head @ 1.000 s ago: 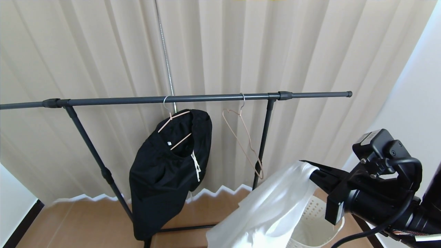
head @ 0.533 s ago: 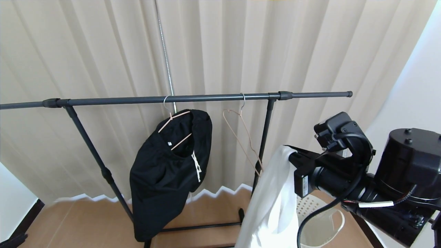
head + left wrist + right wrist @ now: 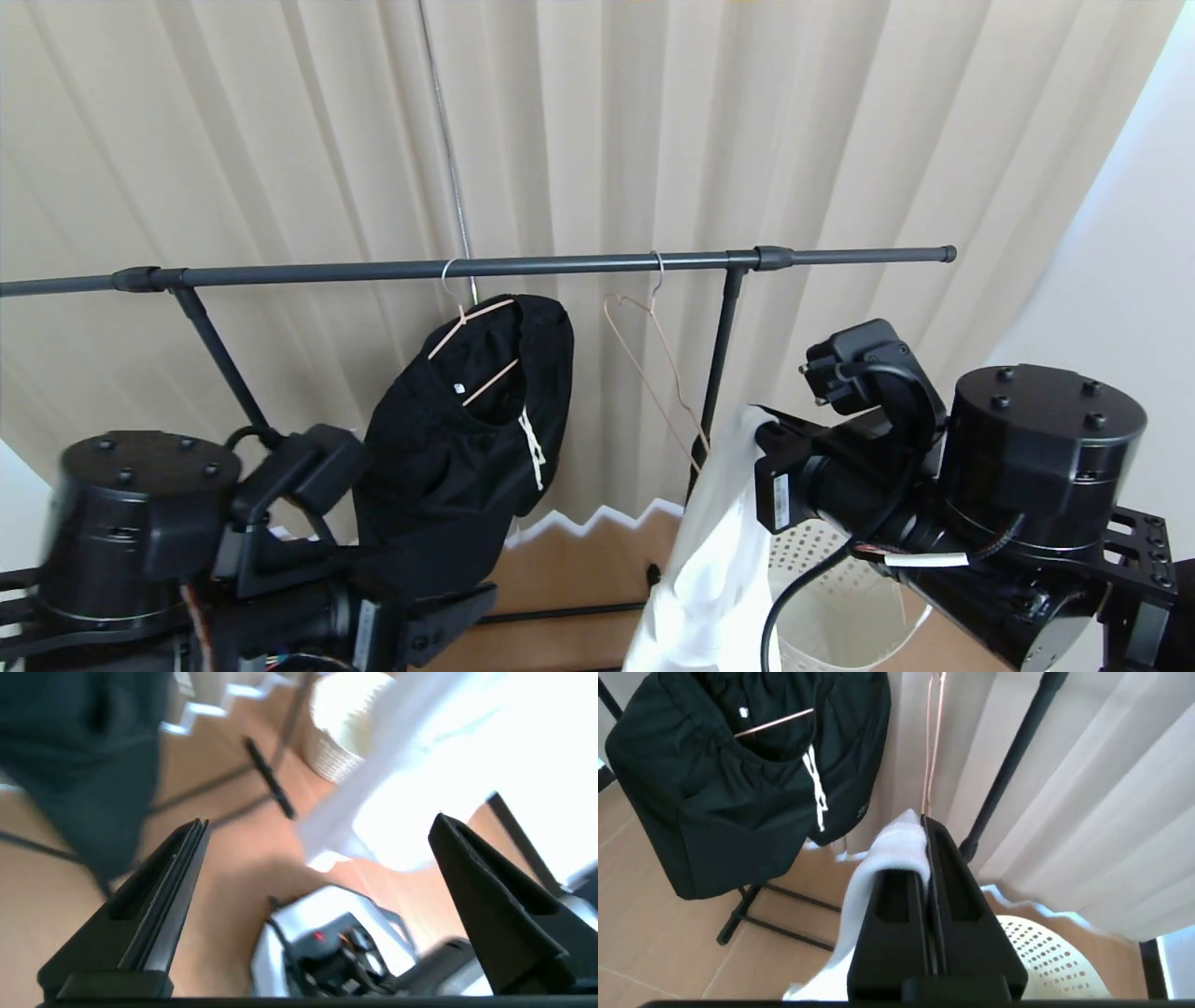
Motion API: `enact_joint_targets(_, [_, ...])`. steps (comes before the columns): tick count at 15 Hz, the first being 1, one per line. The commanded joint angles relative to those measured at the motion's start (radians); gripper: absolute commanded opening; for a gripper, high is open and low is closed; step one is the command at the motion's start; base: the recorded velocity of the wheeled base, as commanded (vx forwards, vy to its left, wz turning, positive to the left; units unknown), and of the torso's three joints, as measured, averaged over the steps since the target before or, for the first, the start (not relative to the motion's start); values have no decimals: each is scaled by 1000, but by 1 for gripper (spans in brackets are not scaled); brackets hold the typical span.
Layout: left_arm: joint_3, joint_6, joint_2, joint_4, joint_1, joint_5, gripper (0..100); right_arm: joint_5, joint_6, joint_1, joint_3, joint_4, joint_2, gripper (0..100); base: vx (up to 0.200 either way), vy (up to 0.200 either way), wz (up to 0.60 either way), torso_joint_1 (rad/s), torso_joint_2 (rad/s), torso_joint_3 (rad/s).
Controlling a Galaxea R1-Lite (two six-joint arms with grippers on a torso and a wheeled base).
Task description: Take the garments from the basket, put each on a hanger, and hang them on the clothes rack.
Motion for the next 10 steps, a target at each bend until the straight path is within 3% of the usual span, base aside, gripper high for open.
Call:
enact_joint_targets(1, [-56,-73,206,-70,-62,-57,100,-8,28,30,-39,-1,72,0,0,0,0,0,0,0])
enact_joint_targets(2, [-73,-116,235,-113,-91,-57,100,-9,28,44,-75,6,91,0,0,0,0,0,0,0])
enact_joint_targets(10, [-114,-156,294,-140,-117,-51,100,-12,31,115,-265,-4,263,0,0,0,0,0,0,0])
